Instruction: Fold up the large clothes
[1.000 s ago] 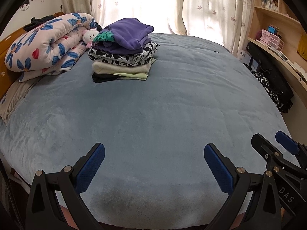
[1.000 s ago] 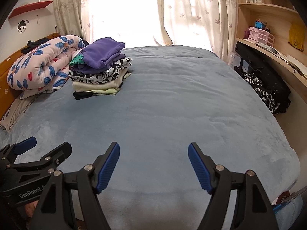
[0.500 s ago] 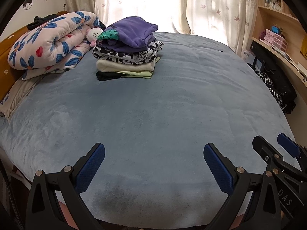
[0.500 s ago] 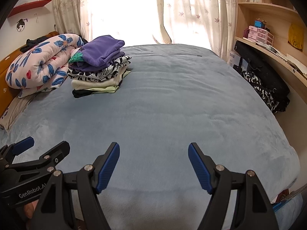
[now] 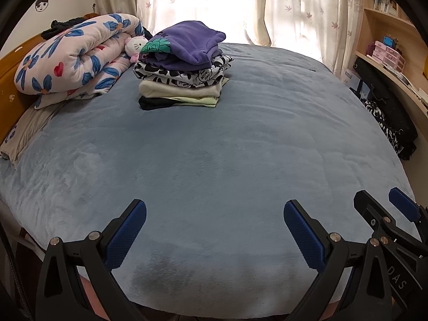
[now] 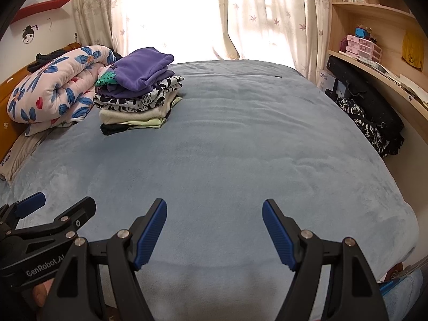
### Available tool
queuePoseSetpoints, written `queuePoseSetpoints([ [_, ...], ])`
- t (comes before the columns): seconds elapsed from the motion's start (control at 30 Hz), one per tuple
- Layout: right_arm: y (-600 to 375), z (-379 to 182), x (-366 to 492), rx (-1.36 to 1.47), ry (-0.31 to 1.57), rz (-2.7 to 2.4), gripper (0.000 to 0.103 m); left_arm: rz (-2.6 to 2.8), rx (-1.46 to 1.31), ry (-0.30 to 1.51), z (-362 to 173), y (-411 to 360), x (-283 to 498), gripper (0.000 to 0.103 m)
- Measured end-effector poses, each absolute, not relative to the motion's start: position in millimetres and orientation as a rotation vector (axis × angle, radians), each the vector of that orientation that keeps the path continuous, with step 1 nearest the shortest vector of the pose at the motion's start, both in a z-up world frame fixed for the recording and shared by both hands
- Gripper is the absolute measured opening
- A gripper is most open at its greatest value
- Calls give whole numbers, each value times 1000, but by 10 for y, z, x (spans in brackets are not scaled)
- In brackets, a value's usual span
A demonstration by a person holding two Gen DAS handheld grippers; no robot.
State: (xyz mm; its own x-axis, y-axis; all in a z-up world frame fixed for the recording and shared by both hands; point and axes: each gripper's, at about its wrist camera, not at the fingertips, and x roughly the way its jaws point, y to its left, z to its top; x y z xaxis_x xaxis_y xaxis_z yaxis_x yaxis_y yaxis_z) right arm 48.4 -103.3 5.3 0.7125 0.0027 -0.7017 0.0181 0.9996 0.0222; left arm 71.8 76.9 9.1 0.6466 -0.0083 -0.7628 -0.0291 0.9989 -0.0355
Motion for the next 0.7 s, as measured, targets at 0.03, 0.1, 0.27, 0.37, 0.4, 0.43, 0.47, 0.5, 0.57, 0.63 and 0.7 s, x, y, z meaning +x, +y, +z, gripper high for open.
queuePoseSetpoints([
  [0.03,-1034,50,485,28,778,-9,74,12,-46,869,90,769,716,102],
  [0.1,-1033,49,484,27,778,-9,74,11,-45,871,89,774,719,102],
  [0.27,-1026,52,484,26,778,-9,74,13,-47,875,85,790,725,101],
  [0.37,-1025,52,484,25,778,-10,74,12,-48,878,81,804,730,101],
  [0.4,-1023,54,484,24,778,-11,74,12,-46,877,81,805,731,101],
  [0.43,-1022,56,485,24,778,-11,74,12,-48,877,83,802,730,101],
  [0.47,-1023,57,487,25,778,-10,74,12,-48,878,82,806,730,101],
  [0.5,-1025,57,487,25,779,-10,74,12,-49,878,83,800,729,101],
  [0.57,-1026,60,488,25,779,-10,74,12,-50,879,81,807,731,101],
  [0.63,-1029,62,490,25,779,-9,74,12,-50,881,73,824,741,101],
  [0.7,-1031,62,491,25,780,-9,74,12,-49,881,72,827,743,101],
])
